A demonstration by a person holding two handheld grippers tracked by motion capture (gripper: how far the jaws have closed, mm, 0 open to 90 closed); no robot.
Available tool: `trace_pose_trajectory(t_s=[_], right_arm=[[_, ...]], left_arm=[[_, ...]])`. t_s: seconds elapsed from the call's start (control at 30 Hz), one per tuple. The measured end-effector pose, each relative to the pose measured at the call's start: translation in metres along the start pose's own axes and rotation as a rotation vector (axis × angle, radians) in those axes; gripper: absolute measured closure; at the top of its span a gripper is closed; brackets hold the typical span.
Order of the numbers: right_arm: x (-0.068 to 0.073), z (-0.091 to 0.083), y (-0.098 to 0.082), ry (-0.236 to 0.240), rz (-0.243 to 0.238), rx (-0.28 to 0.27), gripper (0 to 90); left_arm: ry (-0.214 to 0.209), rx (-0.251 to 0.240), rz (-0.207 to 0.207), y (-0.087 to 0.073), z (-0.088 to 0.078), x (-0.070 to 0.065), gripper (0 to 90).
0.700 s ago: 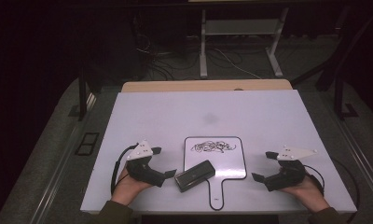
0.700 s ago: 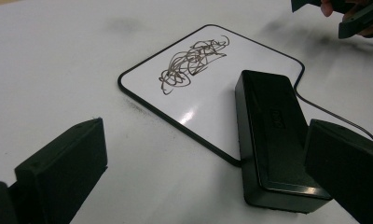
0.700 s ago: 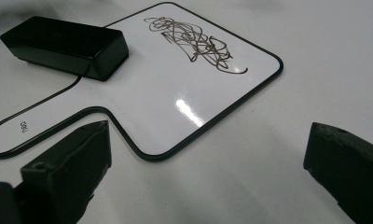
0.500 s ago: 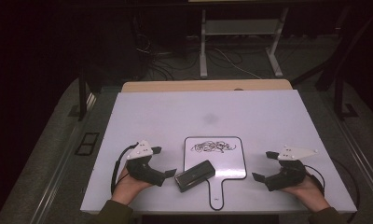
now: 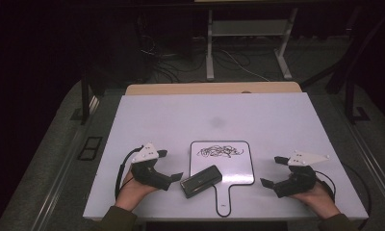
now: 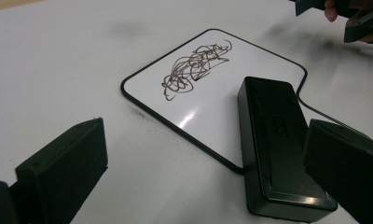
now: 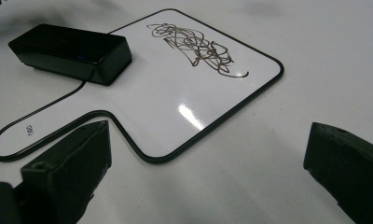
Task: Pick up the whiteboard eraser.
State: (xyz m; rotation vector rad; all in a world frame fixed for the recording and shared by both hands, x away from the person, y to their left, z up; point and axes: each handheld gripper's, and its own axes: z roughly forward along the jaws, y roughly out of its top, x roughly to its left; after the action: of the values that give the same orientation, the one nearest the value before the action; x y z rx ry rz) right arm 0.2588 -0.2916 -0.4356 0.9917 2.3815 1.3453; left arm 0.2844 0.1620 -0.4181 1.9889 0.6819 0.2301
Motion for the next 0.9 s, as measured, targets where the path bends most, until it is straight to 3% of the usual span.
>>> trace_pose_trajectory(t_s=[0.33,0.9], right_arm=[[-0.001,-0.001,0.001,-0.003,0.008,-0.006,0.0],[-0.002,-0.003,0.001,0.009,0.011,-0.020,0.0]], left_arm=[[-0.009,0.010,0.004,0.009,0.006,-0.003,0.0],[-0.045,0.011,0.021,0.030,0.030,-0.012,0.0]])
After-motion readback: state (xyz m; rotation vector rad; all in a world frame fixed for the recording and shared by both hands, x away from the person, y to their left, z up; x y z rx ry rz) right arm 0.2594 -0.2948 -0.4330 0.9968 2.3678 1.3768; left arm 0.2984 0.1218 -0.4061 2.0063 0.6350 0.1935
